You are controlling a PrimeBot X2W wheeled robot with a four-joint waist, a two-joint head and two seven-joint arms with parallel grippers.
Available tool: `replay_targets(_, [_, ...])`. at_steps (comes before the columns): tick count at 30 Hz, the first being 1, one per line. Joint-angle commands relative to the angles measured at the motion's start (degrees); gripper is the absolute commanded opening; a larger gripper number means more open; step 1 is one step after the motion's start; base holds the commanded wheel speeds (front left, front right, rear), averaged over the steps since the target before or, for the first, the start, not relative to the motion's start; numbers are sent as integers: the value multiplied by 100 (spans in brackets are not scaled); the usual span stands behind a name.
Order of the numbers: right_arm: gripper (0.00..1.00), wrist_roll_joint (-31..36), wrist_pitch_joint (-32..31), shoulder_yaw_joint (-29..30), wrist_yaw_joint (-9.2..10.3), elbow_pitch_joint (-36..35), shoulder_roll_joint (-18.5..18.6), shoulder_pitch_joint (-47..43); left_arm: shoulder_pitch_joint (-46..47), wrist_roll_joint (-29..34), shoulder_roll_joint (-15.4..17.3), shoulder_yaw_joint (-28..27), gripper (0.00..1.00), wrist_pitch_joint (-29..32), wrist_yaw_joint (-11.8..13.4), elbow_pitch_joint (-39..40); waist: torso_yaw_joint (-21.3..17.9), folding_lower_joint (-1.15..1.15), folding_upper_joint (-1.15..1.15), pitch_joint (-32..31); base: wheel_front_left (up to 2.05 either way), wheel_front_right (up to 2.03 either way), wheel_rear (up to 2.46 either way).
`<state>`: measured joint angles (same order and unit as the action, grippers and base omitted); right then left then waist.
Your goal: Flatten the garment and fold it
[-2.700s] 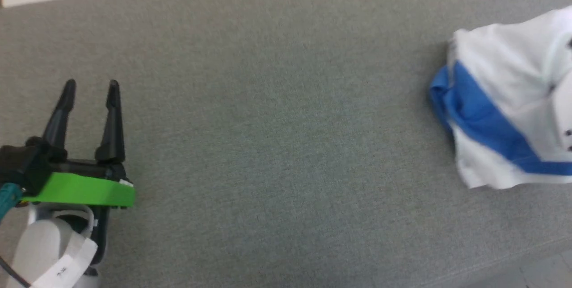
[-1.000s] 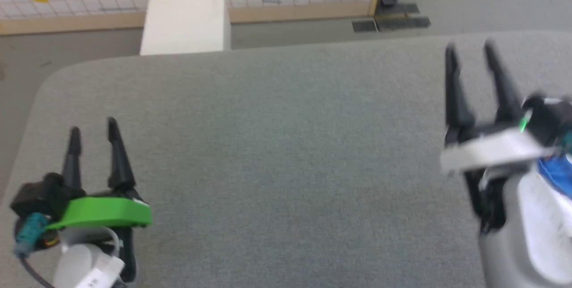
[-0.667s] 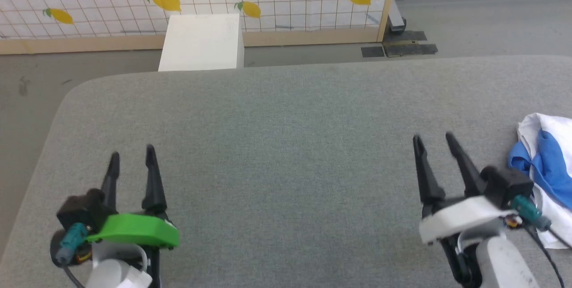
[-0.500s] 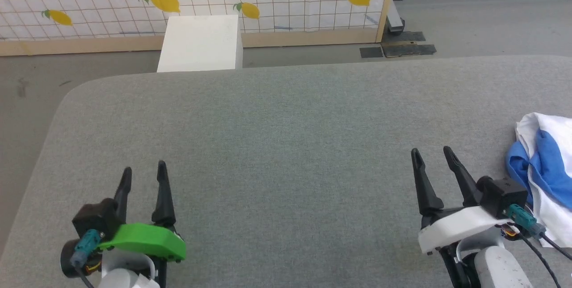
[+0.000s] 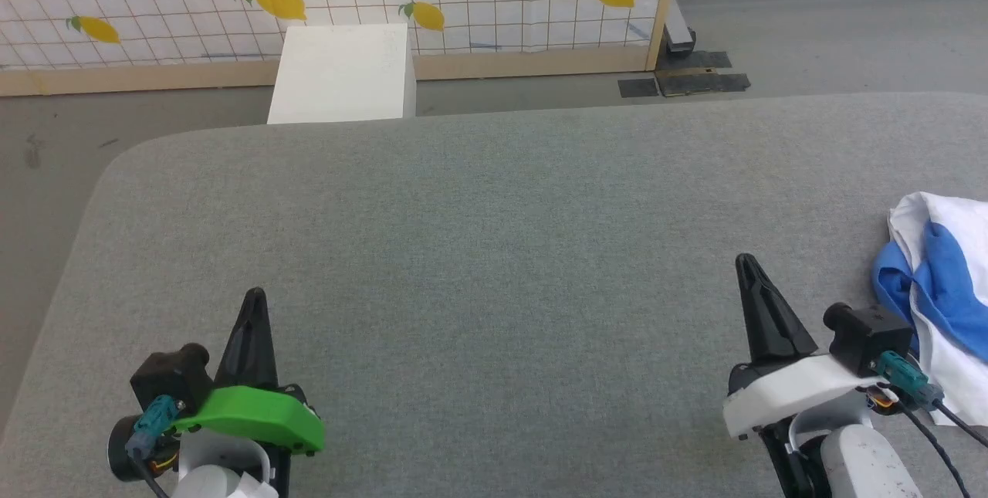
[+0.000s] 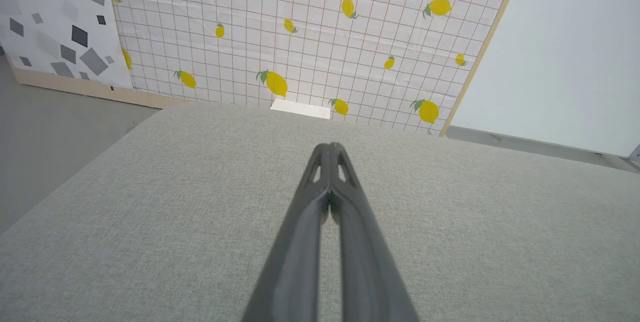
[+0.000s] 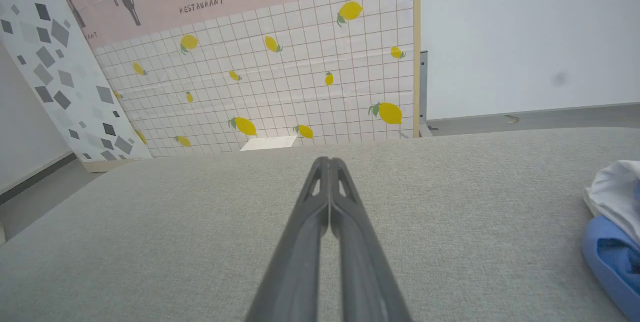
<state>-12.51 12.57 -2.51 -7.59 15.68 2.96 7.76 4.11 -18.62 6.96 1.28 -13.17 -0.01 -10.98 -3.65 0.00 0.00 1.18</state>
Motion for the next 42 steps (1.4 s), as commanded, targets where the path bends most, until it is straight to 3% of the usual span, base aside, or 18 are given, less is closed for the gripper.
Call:
replay_targets(1, [0, 71, -25, 7, 1, -58, 0, -46, -24, 104, -23, -7, 0, 28, 0, 34, 6, 0, 0, -1, 0, 0, 0])
replay_targets(42, [0, 476, -448, 91, 4, -577, -3, -297, -157, 708, -155, -48, 0, 471, 0, 400, 129, 0, 0, -41, 0, 0, 0])
